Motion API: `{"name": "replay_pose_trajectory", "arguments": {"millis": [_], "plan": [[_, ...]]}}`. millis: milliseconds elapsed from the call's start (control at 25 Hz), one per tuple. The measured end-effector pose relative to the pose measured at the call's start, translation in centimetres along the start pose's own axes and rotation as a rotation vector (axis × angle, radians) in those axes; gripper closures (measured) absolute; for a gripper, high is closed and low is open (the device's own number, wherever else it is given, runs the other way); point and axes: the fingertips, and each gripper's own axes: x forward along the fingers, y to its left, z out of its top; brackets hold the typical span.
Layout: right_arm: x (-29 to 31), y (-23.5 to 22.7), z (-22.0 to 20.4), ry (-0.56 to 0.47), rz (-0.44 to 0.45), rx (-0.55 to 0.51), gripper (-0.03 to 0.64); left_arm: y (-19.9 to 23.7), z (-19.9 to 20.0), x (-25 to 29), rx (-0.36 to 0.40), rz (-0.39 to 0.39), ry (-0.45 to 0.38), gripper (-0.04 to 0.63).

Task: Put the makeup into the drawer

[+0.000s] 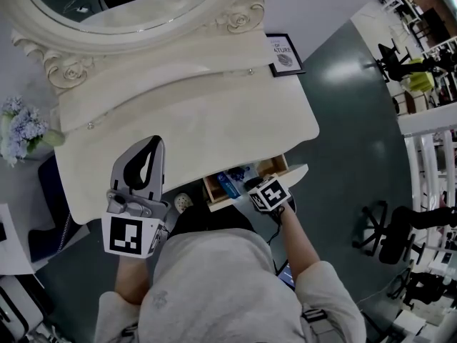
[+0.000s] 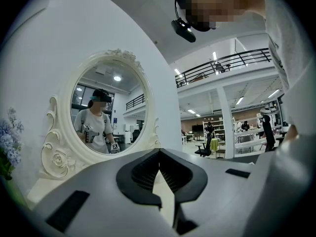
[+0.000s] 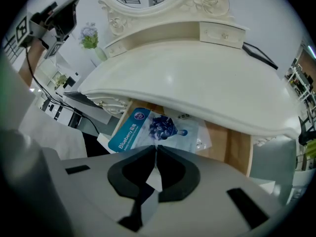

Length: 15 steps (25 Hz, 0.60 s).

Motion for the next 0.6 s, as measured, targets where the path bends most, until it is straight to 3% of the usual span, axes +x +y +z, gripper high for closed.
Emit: {"name": "replay_pose_trajectory", "arguments": {"millis": [600], "plan": [[4.2, -1.4, 0.8, 0.110, -0.050, -0.042, 0.588, 0.7, -0.3, -0.4, 0.001, 0.026, 0.008, 0.581]]}}
